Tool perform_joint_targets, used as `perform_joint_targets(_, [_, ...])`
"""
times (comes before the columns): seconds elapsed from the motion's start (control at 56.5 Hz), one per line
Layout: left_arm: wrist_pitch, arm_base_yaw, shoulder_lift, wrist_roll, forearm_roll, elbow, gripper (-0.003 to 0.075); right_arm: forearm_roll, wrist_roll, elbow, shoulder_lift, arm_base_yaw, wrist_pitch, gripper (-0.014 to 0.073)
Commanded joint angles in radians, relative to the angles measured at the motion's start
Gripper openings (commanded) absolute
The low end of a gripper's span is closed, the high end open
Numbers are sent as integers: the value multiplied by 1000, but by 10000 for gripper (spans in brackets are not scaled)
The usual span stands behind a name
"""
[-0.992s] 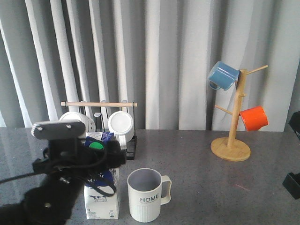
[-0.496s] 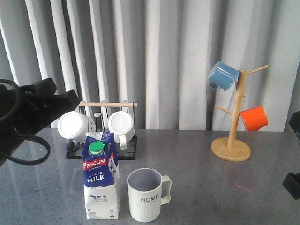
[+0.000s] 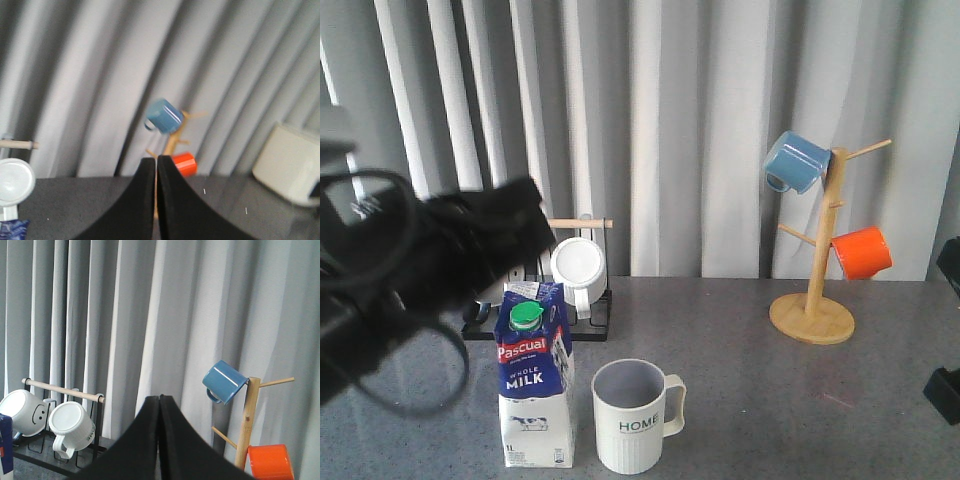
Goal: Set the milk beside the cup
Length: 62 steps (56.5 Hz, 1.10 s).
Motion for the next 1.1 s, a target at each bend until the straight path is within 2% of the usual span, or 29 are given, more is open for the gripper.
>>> perform_joint_targets(0.0, [130,-4,-37,-138,331,43,-7,-4,-5,-27,-6,-5,-69,-8])
perform_joint_targets(0.124, [141,59,-119,-510,789,177,-7,-4,-5,-27,-6,-5,-69,-8])
perform_joint_targets(0.195, [144,125,-199,-693,959,244,-7,-4,-5,-27,-6,-5,-69,-8])
perform_joint_targets(0.248, [156,186,-278,-769,1023,294,-7,-4,-5,-27,-6,-5,-74,-8])
perform_joint_targets(0.319, [179,266,-385,-770,1026,351,-7,-4,-5,-27,-6,-5,-74,-8])
perform_joint_targets(0.407, [198,359,-537,-691,1000,438,-7,-4,-5,-27,-6,-5,-72,-8])
perform_joint_targets(0.531, [170,473,-755,-571,880,609,-7,-4,-5,-27,-6,-5,-71,-8])
perform_joint_targets(0.62, [128,544,-887,-607,853,735,-7,-4,-5,-27,-6,-5,-71,-8])
perform_joint_targets(0.708, [92,602,-985,-701,865,844,-7,-4,-5,-27,-6,-5,-71,-8])
perform_joint_targets(0.815, [70,643,-1044,-766,873,945,-7,-4,-5,-27,-6,-5,-70,-8])
perform_joint_targets(0.974, [55,661,-1102,-768,916,1044,-7,-4,-5,-27,-6,-5,-70,-8])
perform_joint_targets(1.08, [150,661,-1172,-759,926,1044,-7,-4,-5,-27,-6,-5,-71,-8])
